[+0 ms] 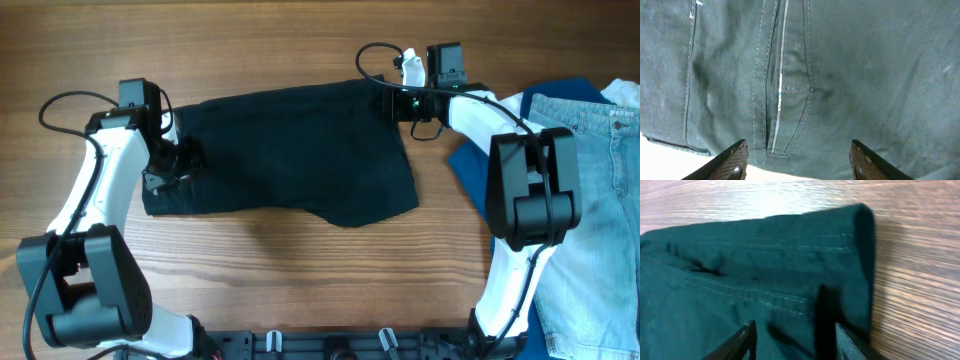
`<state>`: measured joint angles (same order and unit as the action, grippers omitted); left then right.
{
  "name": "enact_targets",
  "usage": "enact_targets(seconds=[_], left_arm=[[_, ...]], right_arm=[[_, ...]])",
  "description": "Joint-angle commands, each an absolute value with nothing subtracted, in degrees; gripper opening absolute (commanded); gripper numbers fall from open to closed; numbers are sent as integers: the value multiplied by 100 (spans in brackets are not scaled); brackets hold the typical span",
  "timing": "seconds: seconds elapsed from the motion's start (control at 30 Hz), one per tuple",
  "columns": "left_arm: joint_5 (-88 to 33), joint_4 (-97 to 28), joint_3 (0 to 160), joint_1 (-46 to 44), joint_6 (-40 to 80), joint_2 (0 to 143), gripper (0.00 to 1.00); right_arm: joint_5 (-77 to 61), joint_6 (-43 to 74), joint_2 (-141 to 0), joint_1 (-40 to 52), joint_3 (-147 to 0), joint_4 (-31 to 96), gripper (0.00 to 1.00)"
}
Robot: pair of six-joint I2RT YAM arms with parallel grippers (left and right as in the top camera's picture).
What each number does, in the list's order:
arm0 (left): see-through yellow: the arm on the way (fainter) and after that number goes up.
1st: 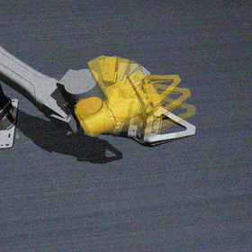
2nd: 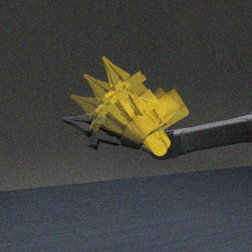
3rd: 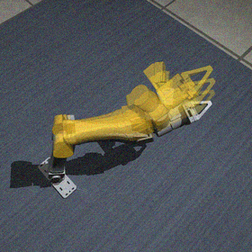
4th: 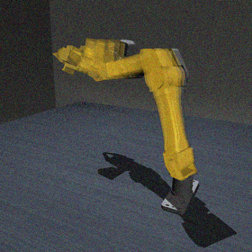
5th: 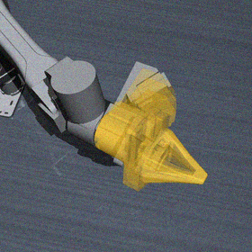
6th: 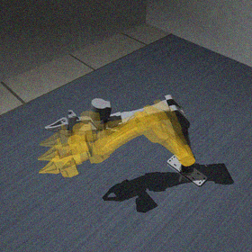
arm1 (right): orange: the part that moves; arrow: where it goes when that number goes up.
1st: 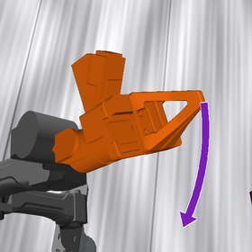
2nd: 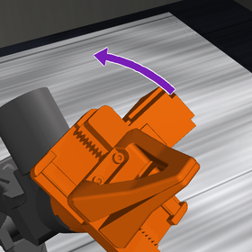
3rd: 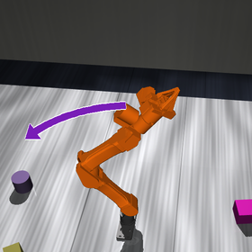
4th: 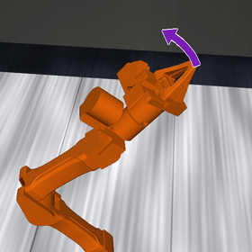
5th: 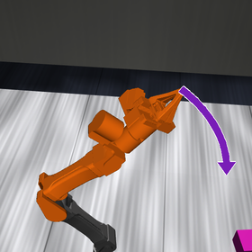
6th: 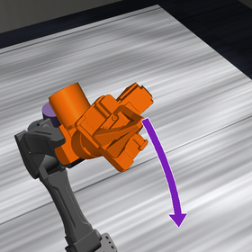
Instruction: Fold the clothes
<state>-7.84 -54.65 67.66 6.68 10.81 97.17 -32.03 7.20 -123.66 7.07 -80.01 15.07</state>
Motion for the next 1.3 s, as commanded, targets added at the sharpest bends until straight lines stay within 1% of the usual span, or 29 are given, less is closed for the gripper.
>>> enact_targets(seconds=[0.0,0.03,0.07,0.1,0.17,0.23,0.3,0.37,0.4,0.43,0.47,0.5,0.53,0.57,0.67,0.8,0.83,0.9,0.97,1.0,1.03,1.07,1.1,1.17,1.27], left_arm=[[-829,-5336,6726,655,1070,9644,67],[-829,-5312,6726,655,1070,9644,68],[-829,-5299,6726,655,1070,9644,68],[-829,-5299,6726,655,1070,9644,68],[-829,-5299,6726,655,1070,9644,69],[-827,-5290,6726,655,1068,9644,69],[-827,-5262,6726,655,1070,9644,69],[-829,-5210,6726,655,1070,9644,70],[-829,-5194,6726,655,1070,9644,70],[-829,-5190,6726,655,1070,9644,71],[-829,-5190,6726,655,1070,9644,71],[-829,-5190,6726,655,1070,9644,72],[-829,-5188,6726,655,1070,9644,72],[-829,-5188,6726,655,1070,9644,73],[-829,-5190,6726,655,1070,9644,73],[-829,-5240,6726,655,1070,9644,74],[-832,-5256,6726,655,1070,9644,74],[-832,-5258,6726,652,1070,9644,74],[-829,-5251,6726,655,1070,9644,74],[-829,-5251,6726,655,1070,9644,74],[-829,-5253,6726,655,1070,9644,74],[-832,-5258,6726,655,1070,9644,74],[-829,-5273,6726,655,1068,9644,74],[-829,-5271,6726,655,1068,9644,75],[-829,-5240,6726,655,1070,9644,76]], right_arm=[[-3940,749,-12405,731,-7996,1426,26],[-4215,751,-12398,707,-7999,1330,13],[-4543,766,-12379,661,-8001,1162,6],[-4836,884,-12326,591,-8012,941,4],[-4921,1741,-12060,360,-8099,513,4],[-4956,2154,-11775,183,-8112,165,4],[-4864,2287,-11607,67,-8112,51,4],[-4316,2292,-11636,95,-8110,360,4],[-3592,2294,-11681,137,-8110,639,4],[-2941,2362,-11719,176,-8106,840,7],[-2840,2294,-11723,204,-8106,926,9],[-3542,1831,-11721,224,-8106,930,21],[-4101,1535,-11721,261,-8106,1017,37],[-4049,1498,-11725,305,-8106,1203,43],[-3321,1197,-11946,545,-8099,1507,45],[-3059,1260,-12433,768,-8099,1398,45],[-2939,1474,-12562,790,-8099,1350,44],[-3074,1638,-12698,792,-8099,1199,38],[-3514,1647,-12707,792,-8099,1024,27],[-3815,1649,-12687,790,-8101,904,27],[-3907,1653,-12658,766,-8101,849,31],[-3909,1671,-12584,687,-8101,838,37],[-3907,1640,-12505,611,-8101,845,40],[-3911,1588,-12392,451,-8101,856,43],[-3760,1500,-12407,416,-8099,1035,43]])
